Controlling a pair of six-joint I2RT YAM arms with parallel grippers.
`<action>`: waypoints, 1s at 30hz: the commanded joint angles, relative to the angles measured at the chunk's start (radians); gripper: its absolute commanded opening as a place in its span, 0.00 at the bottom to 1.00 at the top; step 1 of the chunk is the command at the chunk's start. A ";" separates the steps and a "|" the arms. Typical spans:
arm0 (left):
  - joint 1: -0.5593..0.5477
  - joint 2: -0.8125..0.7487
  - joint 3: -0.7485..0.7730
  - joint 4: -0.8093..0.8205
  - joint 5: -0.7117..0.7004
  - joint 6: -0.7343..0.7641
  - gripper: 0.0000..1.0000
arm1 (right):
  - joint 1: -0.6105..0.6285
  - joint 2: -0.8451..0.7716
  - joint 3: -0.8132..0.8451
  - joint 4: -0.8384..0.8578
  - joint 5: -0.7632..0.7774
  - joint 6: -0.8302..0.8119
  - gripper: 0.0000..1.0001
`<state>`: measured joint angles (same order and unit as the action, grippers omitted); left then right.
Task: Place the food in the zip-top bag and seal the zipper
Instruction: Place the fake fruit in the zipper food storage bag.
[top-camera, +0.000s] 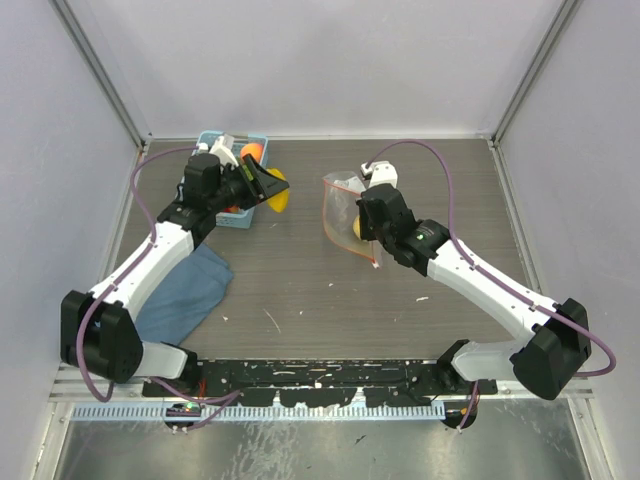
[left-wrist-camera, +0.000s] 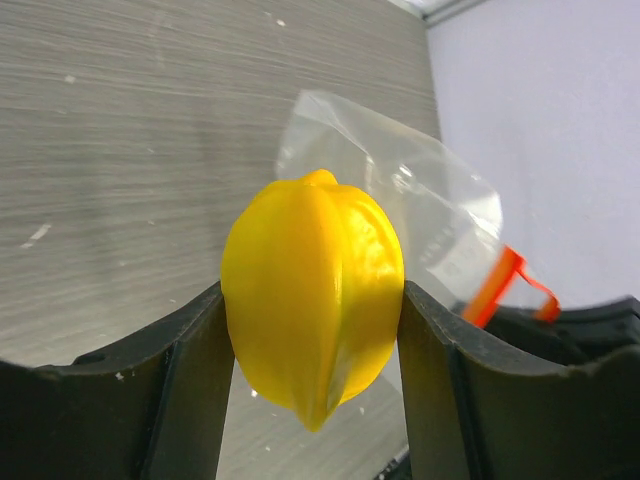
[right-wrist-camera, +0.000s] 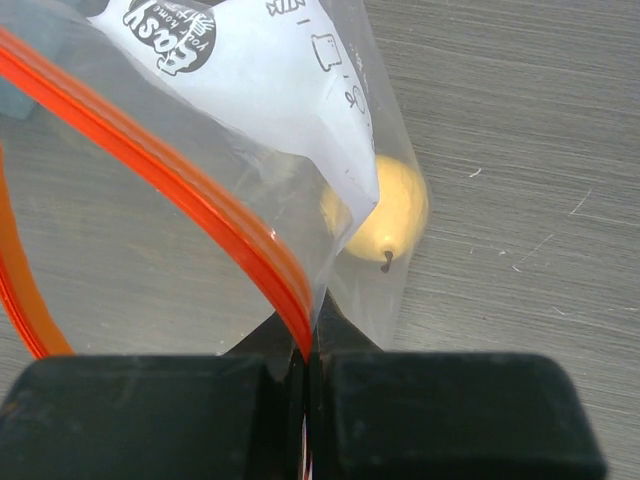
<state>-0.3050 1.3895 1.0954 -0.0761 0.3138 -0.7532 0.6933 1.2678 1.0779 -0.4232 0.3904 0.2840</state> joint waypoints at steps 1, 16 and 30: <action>-0.042 -0.108 -0.018 0.095 0.064 -0.077 0.31 | -0.001 -0.006 0.056 0.077 -0.010 0.043 0.01; -0.300 -0.186 -0.065 0.171 0.054 -0.209 0.22 | 0.004 -0.005 0.029 0.140 -0.081 0.080 0.01; -0.409 -0.049 -0.051 0.246 -0.149 -0.184 0.22 | 0.006 -0.035 0.007 0.150 -0.142 0.102 0.01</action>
<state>-0.6979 1.3357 1.0248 0.0788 0.2691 -0.9592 0.6945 1.2778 1.0828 -0.3428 0.2737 0.3668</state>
